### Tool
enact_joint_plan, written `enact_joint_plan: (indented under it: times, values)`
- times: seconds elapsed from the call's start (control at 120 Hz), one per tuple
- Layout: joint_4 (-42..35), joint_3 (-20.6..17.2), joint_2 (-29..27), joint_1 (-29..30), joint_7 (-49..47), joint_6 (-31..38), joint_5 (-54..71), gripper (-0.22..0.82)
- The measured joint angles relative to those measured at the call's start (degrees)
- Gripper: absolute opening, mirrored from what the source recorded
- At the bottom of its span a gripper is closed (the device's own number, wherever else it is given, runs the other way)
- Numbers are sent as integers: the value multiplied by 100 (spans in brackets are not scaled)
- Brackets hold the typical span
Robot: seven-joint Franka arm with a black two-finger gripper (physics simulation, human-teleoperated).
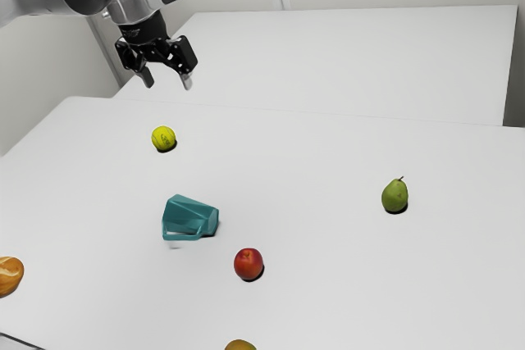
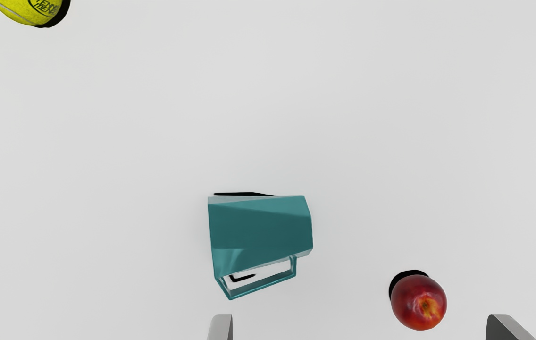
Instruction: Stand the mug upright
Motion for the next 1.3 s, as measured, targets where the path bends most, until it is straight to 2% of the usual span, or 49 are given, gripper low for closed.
enact_joint_plan:
  times: [0.208,0.442,0.742,0.942,1.3]
  values:
    - [-111,-10,-86,-6,-3,0,-3,58]
    - [-603,53,-437,89,2,-23,-13,58]
    - [-1213,71,-524,1154,316,44,-572,58]
    - [-1830,86,-405,1900,895,376,-1306,58]
    - [-2799,115,-54,2452,2391,1188,-2794,58]
